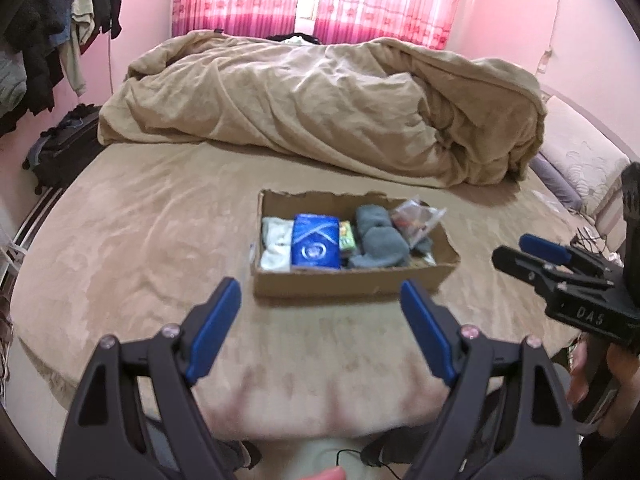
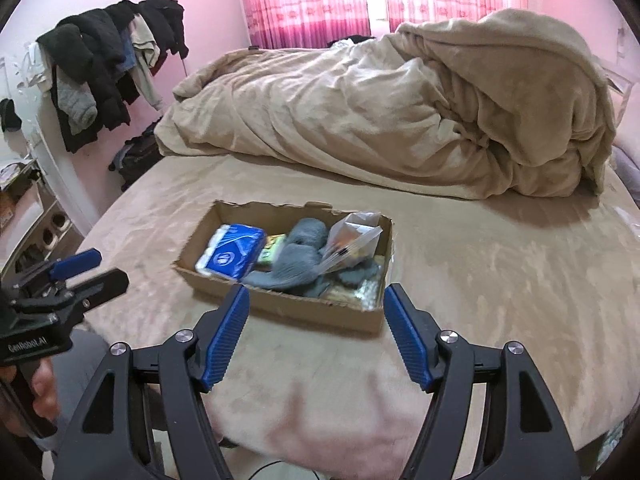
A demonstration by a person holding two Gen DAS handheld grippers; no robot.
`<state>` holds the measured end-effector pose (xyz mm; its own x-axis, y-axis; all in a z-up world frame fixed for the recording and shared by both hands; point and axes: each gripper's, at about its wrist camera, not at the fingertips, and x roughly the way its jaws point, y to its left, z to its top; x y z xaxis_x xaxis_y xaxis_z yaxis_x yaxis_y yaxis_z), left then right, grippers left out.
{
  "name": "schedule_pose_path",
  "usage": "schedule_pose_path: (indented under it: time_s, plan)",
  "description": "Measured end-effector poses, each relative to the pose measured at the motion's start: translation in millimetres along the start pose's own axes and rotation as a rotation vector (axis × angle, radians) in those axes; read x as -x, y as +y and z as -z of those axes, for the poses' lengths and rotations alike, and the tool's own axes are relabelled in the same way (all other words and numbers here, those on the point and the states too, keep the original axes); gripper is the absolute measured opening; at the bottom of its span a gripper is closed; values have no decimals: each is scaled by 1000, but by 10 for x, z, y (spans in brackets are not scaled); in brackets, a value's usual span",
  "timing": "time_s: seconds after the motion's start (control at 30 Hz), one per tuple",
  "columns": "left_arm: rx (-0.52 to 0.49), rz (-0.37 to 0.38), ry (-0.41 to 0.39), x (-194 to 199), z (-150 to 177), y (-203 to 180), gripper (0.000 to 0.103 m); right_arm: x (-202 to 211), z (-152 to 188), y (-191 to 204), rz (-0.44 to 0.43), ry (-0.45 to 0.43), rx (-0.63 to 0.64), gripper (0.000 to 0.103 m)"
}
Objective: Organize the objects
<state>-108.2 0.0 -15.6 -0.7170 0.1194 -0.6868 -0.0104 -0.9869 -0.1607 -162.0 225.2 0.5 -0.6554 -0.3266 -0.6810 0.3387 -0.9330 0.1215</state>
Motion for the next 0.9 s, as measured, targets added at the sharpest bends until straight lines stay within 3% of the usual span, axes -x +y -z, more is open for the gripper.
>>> schedule_pose_path:
  time_s: [0.57, 0.9]
  plan:
    - [-33, 10, -28, 646, 487, -195, 83, 704, 470, 273, 39, -26, -40, 73]
    - [-22, -32, -67, 773, 481, -226, 83, 802, 563, 363, 42, -36, -40, 73]
